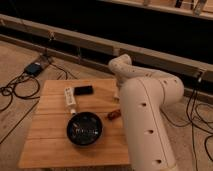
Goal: Wipe the white sponge on the table
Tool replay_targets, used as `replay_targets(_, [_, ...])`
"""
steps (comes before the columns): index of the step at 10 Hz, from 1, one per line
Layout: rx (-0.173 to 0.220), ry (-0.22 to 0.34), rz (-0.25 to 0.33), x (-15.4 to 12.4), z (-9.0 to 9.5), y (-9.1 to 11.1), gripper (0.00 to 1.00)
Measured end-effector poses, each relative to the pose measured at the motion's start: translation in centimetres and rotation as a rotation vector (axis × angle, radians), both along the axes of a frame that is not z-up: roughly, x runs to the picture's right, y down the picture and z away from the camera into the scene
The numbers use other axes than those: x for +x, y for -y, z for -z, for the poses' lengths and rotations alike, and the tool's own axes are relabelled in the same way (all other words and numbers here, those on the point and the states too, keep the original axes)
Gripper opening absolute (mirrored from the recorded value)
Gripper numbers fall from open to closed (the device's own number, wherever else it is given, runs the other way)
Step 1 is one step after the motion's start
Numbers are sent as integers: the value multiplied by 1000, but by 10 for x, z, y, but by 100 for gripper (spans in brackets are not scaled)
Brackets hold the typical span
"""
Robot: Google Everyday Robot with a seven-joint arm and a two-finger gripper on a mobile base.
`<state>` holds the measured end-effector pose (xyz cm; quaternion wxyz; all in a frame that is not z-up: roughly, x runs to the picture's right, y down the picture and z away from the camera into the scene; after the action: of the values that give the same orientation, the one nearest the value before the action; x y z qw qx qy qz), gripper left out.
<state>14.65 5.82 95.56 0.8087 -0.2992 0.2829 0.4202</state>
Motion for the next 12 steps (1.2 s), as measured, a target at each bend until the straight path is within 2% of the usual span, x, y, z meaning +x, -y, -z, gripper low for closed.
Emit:
replay_targets(3, [-22, -17, -28, 2, 5, -3, 4])
replay_targets(4, [-30, -20, -33, 2, 5, -4, 0])
replay_targets(9, [-73, -49, -15, 7, 3, -12, 0])
replay_targets(12, [-69, -114, -21, 20, 2, -8, 0])
